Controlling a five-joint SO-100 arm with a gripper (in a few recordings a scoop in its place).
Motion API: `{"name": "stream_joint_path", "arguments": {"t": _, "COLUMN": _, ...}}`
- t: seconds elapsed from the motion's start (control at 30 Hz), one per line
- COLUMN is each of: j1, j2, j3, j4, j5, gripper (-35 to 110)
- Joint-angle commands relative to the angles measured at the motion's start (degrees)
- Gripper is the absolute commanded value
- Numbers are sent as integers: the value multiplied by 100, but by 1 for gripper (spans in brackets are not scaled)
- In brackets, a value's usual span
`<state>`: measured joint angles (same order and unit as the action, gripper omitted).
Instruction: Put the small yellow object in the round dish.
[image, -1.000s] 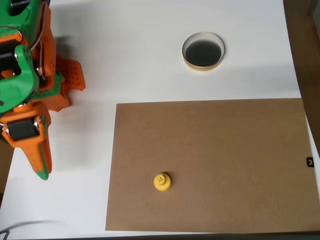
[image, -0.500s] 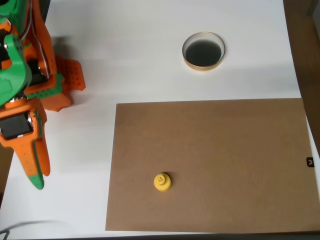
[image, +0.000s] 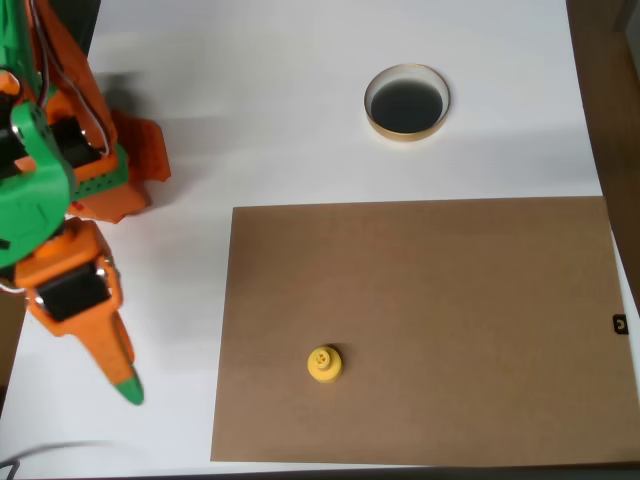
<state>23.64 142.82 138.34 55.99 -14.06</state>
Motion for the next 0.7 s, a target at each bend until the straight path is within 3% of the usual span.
{"name": "stream_joint_path", "arguments": {"t": 0.0, "j1": -387, "j2": -255, "j3": -615, "j4": 246, "j5": -211, "gripper": 21}}
{"name": "stream_joint_path", "arguments": {"t": 0.3, "j1": -1213, "j2": -1283, "j3": -1046, "j4": 510, "j5": -290, "gripper": 24}}
{"name": "stream_joint_path", "arguments": {"t": 0.67, "j1": -1397, "j2": -2804, "j3": -2145, "j4": 589, "j5": -132, "gripper": 24}}
